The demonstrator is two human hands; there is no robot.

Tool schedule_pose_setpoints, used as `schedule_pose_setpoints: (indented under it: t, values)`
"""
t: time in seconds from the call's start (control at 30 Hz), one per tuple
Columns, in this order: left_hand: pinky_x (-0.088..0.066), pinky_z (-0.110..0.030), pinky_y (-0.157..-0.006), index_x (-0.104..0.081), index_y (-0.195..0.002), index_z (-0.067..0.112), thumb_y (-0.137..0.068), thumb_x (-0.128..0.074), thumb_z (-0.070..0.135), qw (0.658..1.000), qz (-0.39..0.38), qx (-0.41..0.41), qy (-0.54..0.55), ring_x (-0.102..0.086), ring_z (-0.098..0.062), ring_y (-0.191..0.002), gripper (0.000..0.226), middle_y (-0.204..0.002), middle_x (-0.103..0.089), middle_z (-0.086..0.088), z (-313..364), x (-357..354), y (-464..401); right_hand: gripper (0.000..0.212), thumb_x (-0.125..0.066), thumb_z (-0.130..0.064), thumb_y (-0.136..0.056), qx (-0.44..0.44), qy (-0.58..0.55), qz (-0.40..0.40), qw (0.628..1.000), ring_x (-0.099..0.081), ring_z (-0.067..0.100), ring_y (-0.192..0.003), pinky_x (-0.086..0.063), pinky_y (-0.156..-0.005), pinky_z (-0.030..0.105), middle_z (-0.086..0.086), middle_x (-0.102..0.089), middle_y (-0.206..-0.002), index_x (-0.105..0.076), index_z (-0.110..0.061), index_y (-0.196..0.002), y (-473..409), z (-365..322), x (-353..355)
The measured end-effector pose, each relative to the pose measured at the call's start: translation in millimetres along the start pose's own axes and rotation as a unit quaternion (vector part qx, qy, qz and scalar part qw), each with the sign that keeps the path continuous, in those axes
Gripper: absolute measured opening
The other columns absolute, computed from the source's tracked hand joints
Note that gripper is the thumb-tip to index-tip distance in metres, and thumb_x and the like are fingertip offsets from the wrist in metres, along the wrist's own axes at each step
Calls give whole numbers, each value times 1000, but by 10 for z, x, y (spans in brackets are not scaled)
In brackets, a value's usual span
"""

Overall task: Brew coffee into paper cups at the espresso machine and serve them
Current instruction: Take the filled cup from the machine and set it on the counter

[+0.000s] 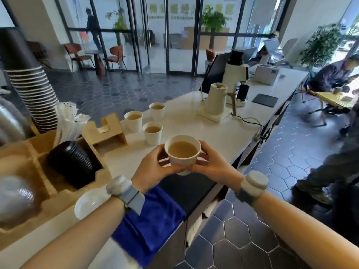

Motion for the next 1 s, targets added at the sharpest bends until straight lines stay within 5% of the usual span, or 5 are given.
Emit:
schedule_pose_setpoints:
  t: [0.37,0.6,0.77,0.93,1.0]
  values:
    - [-50,-14,-84,-52,-124,21,-60,-86,34,999,40,16,-27,-60,2,-106,74,-117,-64,11,-281,-314,-1065,70,-76,-5,-76,-16,-3,-51,999,-54,8,-114,-49,-89,16,-9,-53,-122,-37,-20,-133,-944,506,680]
    - [-51,-24,-91,-53,-120,24,-59,-87,33,991,123,45,-19,-61,-6,-110,71,-116,-65,8,-546,-605,-1708,69,-76,-8,-76,1,0,-127,992,-51,16,-121,-46,-101,33,-1,-51,-129,-37,-27,-129,-1707,923,1162]
    - [-50,-16,-85,-53,-113,33,-54,-90,37,979,187,80,-4,-61,-3,-108,70,-113,-67,10,-707,-749,-2151,68,-76,-4,-76,8,-4,-195,981,-52,10,-117,-47,-90,14,-4,-51,-125,-38,-24,-128,-2267,1194,1432]
    - [-47,-9,-79,-51,-109,41,-54,-88,38,966,235,106,-25,-60,5,-105,66,-112,-64,17,-883,-799,-2471,71,-78,-9,-75,13,8,-236,972,-50,11,-120,-49,-92,21,-2,-50,-130,-38,-22,-133,-2728,1404,1500]
    - [-48,-9,-80,-50,-108,43,-56,-89,37,959,255,122,-29,-60,6,-105,65,-112,-64,18,-999,-782,-2575,71,-78,-12,-76,17,22,-263,964,-50,8,-118,-49,-84,13,-7,-50,-129,-38,-24,-134,-2910,1499,1475]
Point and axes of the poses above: each hand's wrist, its own y-axis away from the middle knuckle, its own x-axis out of the back of the hand, z = x × y, the point moved 2 cm from there along -y, towards the middle knuckle
